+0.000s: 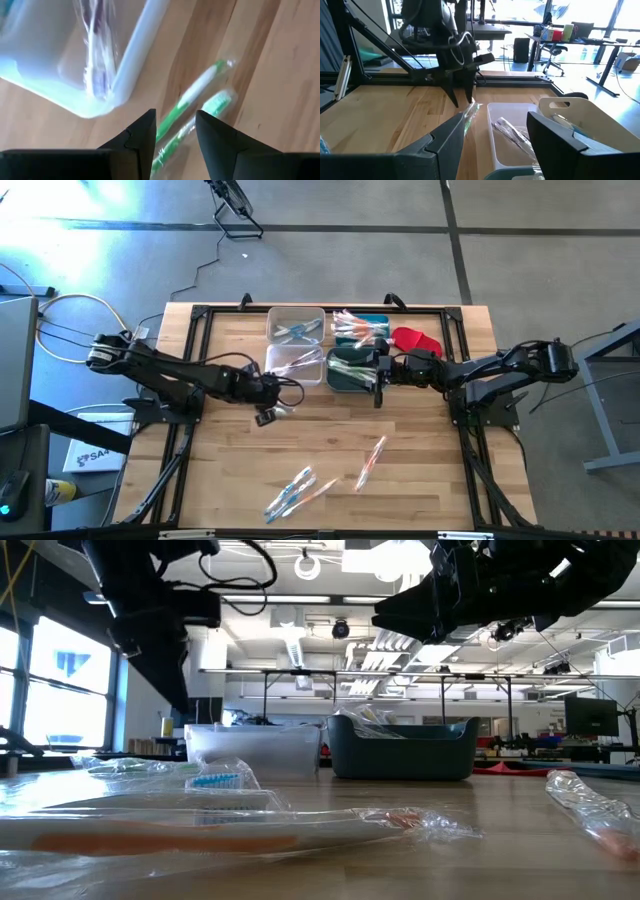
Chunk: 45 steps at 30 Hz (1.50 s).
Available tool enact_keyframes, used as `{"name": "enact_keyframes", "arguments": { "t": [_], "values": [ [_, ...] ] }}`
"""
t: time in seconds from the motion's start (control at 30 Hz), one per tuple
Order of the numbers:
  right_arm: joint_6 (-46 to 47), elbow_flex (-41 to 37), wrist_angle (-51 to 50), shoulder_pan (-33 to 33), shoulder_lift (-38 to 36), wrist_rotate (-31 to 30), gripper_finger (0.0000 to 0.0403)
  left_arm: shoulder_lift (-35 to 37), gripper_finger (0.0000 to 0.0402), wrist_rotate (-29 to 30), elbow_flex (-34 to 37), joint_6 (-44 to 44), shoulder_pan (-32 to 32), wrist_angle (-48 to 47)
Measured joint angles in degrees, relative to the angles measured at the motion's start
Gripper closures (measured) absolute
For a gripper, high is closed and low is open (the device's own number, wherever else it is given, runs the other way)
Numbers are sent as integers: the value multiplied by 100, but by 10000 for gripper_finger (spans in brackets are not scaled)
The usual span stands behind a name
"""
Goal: Pick & Place Toothbrushes
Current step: Put the green toothbrush into the green bin
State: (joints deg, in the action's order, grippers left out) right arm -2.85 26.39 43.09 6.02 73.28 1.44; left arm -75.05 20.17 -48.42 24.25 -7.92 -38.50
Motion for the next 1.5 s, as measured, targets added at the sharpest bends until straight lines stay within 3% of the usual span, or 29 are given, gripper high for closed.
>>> {"name": "enact_keyframes", "arguments": {
  "t": [0.27,0.63,1.5],
  "values": [
    [-37,0,0,0,0,2,195,-61,268,-169,236,-45,2,72],
    [-41,0,-4,0,0,-1,195,-200,268,-923,535,-864,0,1184],
    [-43,0,-2,0,0,-1,195,-1388,268,-1059,522,-901,0,1542]
  ]
}}
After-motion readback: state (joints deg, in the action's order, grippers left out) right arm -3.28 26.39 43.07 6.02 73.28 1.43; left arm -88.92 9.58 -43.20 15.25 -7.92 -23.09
